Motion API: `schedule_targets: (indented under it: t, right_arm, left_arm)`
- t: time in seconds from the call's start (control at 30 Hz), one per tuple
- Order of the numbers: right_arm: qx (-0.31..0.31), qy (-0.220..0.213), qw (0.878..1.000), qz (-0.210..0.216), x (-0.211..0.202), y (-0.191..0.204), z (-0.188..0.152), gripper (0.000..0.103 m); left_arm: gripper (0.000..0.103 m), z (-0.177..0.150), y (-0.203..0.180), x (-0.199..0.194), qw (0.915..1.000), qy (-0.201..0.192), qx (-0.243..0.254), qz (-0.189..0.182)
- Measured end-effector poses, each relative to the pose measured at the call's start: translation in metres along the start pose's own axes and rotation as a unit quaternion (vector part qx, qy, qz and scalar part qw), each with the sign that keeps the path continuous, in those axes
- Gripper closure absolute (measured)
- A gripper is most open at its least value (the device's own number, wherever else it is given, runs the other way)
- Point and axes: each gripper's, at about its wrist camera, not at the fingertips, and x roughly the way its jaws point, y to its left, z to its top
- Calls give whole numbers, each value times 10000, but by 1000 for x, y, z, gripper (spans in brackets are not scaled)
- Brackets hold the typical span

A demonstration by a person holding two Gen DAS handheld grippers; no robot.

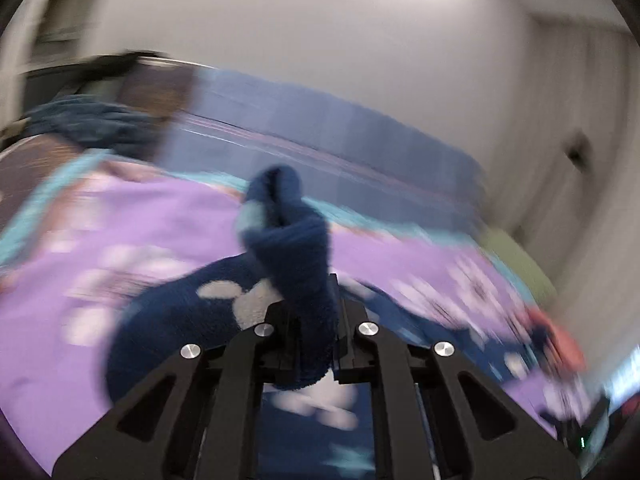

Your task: Fold small clothes

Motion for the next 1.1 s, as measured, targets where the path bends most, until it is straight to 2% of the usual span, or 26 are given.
schedule_targets:
  t: [0.03, 0.07, 0.1, 0.17, 0.27, 0.33, 0.4, 0.43, 0.5, 0.57, 0.7, 0.77, 0.83, 0.9, 1.0, 1.03, 1.07, 1.1]
  right_arm:
    - [67, 28, 10000, -27, 1, -6, -1, 2]
    - [162, 81, 9998, -54, 3, -13, -3, 2]
    - [261, 153, 9995, -81, 5, -21, -5, 2]
    - [450, 284, 9985, -103, 9, -36, -9, 2]
    - [671, 418, 9968, -98, 14, -57, -14, 2]
    - [787, 437, 9959, 12, 17, -68, -16, 2]
    - [928, 484, 9941, 283, 21, -75, -15, 4]
    - [995, 523, 9925, 473, 24, -77, -13, 11]
    - [1035, 624, 9876, 998, 35, -73, -4, 21]
    - [897, 641, 9837, 1423, 43, -62, 9, 32]
    - [430, 620, 9736, 2154, 71, -22, 41, 34]
    - [380, 756, 9673, 2393, 92, -5, 58, 34]
    - [368, 891, 9654, 2424, 114, 10, 71, 34]
    - [415, 1083, 9667, 2282, 142, 26, 81, 34]
    - [612, 1377, 9606, 2335, 169, 40, 84, 34]
    - [638, 1319, 9636, 2238, 169, 43, 84, 50]
    - [560, 1256, 9661, 2184, 166, 46, 85, 89]
    - [387, 1235, 9660, 2241, 161, 52, 89, 93]
  left_arm:
    - [92, -12, -24, 14, 9994, 186, 171, -252]
    - [87, -28, -49, 32, 9971, 443, 370, -500]
    - [72, -45, -69, 49, 9941, 696, 539, -632]
    - [52, -73, -92, 73, 9898, 1017, 731, -683]
    - [50, -100, -91, 89, 9822, 1490, 916, -682]
    - [46, -107, -72, 77, 9831, 1534, 815, -575]
    - [37, -103, -48, 48, 9887, 1254, 748, -330]
    - [35, -98, -40, 43, 9901, 1141, 792, -188]
    - [29, -101, -22, 19, 9895, 894, 1058, 408]
    - [24, -108, 2, 3, 9827, 836, 1294, 1027]
    - [24, -124, 49, -3, 9640, 1227, 1432, 1877]
    - [24, -131, 67, 2, 9562, 1460, 1433, 2096]
    - [24, -131, 85, 8, 9546, 1583, 1277, 2178]
    - [24, -130, 96, 22, 9509, 1677, 1081, 2368]
    - [22, -125, 111, 28, 9520, 1640, 838, 2446]
    - [22, -124, 113, 30, 9513, 1616, 828, 2490]
    - [22, -124, 114, 30, 9497, 1562, 865, 2571]
    - [22, -124, 114, 31, 9487, 1539, 897, 2614]
